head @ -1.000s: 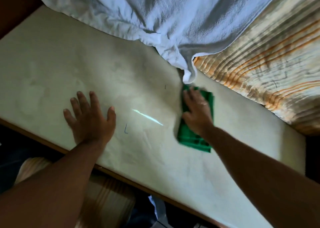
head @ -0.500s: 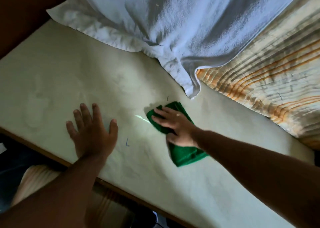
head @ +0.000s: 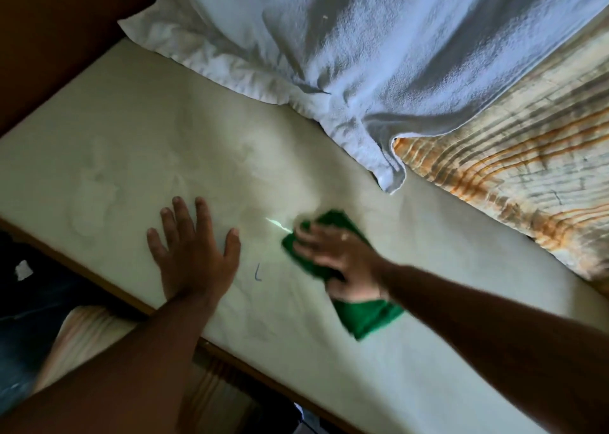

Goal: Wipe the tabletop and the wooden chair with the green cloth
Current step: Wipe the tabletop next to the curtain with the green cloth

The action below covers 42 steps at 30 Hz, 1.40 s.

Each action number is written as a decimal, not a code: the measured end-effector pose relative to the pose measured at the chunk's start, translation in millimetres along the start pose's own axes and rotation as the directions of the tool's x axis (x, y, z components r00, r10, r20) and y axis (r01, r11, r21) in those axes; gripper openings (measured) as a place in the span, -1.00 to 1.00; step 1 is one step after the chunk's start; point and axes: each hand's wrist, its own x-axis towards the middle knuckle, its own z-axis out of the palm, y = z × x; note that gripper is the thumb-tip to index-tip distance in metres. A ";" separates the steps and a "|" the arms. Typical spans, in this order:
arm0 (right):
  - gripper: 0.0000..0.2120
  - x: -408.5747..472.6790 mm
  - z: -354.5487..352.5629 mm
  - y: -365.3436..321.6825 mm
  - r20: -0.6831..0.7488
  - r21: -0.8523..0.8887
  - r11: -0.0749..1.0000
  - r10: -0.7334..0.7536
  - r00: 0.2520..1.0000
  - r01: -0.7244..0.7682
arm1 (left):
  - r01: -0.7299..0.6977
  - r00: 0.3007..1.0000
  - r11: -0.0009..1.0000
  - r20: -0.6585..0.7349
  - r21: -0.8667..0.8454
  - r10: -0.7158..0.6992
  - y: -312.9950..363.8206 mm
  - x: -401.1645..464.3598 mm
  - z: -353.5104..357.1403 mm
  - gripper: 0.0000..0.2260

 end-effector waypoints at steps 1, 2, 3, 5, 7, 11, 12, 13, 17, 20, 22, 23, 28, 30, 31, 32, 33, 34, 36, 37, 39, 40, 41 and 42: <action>-0.26 16.6 -15.2 16.0 -0.048 -0.018 0.992 0.121 0.992 -0.122 | 0.000 1.000 1.000 0.001 0.004 0.000 0.4 0.6 0.4 -0.29; -0.25 34.0 -26.9 27.5 -0.067 -0.031 0.969 0.242 0.968 -0.244 | 0.002 1.000 1.000 0.000 0.012 -0.002 -0.2 0.9 1.2 -0.29; -0.24 49.9 -31.3 32.0 -0.068 -0.041 0.938 0.341 0.937 -0.345 | 0.003 1.000 1.000 0.000 0.021 -0.003 -0.2 1.5 2.1 -0.29; -0.24 69.2 -20.1 19.1 -0.077 -0.061 0.923 0.376 0.923 -0.381 | -0.004 1.000 0.999 0.009 0.031 0.004 -1.1 2.2 3.5 -0.30; -0.23 63.7 2.3 -10.6 -0.034 -0.116 0.971 0.205 0.978 -0.208 | -0.016 1.000 0.999 0.022 0.029 0.015 -2.6 3.7 3.3 -0.32; -0.19 1.5 44.0 -74.3 0.200 -0.085 0.986 -0.125 0.972 0.145 | -0.028 0.998 0.999 0.054 -0.019 0.029 -9.7 4.0 -0.1 -0.36; -0.21 -14.6 50.4 -83.4 0.267 -0.065 0.973 -0.195 0.944 0.219 | -0.030 0.998 0.999 0.051 -0.023 0.031 -10.3 2.8 -0.6 -0.37; -0.22 -22.8 49.9 -84.2 0.328 -0.039 0.961 -0.247 0.912 0.274 | -0.032 0.999 0.999 0.042 -0.023 0.033 -10.3 1.9 -1.0 -0.37; -0.18 37.1 11.7 -44.1 0.165 -0.135 0.986 -0.071 0.984 0.094 | -0.035 0.999 0.999 0.020 -0.022 0.035 -10.3 4.0 0.5 -0.37; -0.23 80.9 -2.4 -28.6 0.036 -0.220 0.963 0.170 0.985 -0.159 | -0.026 0.999 0.999 0.029 -0.018 0.027 -12.8 3.1 2.8 -0.37; -0.23 66.8 21.4 -47.1 0.017 -0.211 0.966 0.158 0.987 -0.151 | -0.031 0.999 1.000 0.028 -0.007 0.031 -11.7 2.5 3.6 -0.37; -0.21 42.2 38.8 -64.0 0.021 -0.213 0.972 0.104 0.994 -0.097 | -0.030 0.999 1.000 0.027 -0.004 0.031 -11.2 2.0 3.3 -0.37; -0.30 -132.7 88.1 -78.5 0.054 -0.173 0.981 -0.075 0.996 0.083 | -0.027 1.000 0.999 0.010 -0.029 0.027 -9.2 2.3 3.9 -0.34; -0.37 -162.4 66.7 -29.2 0.009 -0.218 0.976 -0.011 1.000 0.013 | -0.020 1.000 0.999 0.003 -0.028 0.020 -8.4 1.7 4.9 -0.33; -0.39 -165.7 53.3 -2.7 -0.035 -0.226 0.969 0.092 0.995 -0.098 | -0.017 1.000 1.000 -0.003 -0.023 0.017 -8.3 2.2 5.3 -0.32; -0.37 -164.0 40.4 21.6 -0.064 -0.228 0.947 0.217 0.974 -0.226 | -0.015 1.000 1.000 -0.010 -0.019 0.015 -7.9 2.9 6.0 -0.32; -0.34 -156.3 29.1 37.8 -0.083 -0.232 0.914 0.323 0.943 -0.334 | -0.012 1.000 1.000 -0.013 -0.019 0.011 -7.5 3.6 6.7 -0.32; -0.32 -143.9 23.5 44.8 -0.111 -0.234 0.877 0.405 0.908 -0.420 | -0.005 1.000 1.000 -0.012 -0.021 0.005 -7.6 4.1 7.0 -0.32; -0.30 -109.4 24.0 31.3 -0.190 -0.184 0.816 0.517 0.835 -0.548 | 0.000 1.000 1.000 -0.013 -0.018 0.000 -7.0 4.0 7.4 -0.32; -0.30 -92.1 29.1 16.6 -0.223 -0.147 0.803 0.542 0.810 -0.578 | 0.000 1.000 1.000 -0.013 -0.014 0.000 -6.4 3.7 7.2 -0.32; -0.32 -65.1 47.8 -21.5 -0.246 -0.137 0.854 0.461 0.853 -0.502 | 0.000 1.000 1.000 -0.009 -0.008 0.000 -6.1 3.2 6.6 -0.31; -0.34 -58.7 60.7 -42.1 -0.223 -0.159 0.910 0.346 0.911 -0.384 | 0.000 1.000 1.000 -0.009 -0.007 0.000 -6.7 3.2 6.9 -0.31; -0.36 -58.7 74.7 -61.1 -0.183 -0.183 0.956 0.198 0.963 -0.231 | 0.000 1.000 1.000 -0.002 -0.003 0.000 -7.8 3.2 7.3 -0.31; -0.37 -67.1 86.7 -75.5 -0.128 -0.199 0.977 0.050 0.991 -0.075 | -0.003 1.000 1.000 0.012 0.002 0.003 -8.4 2.4 6.7 -0.30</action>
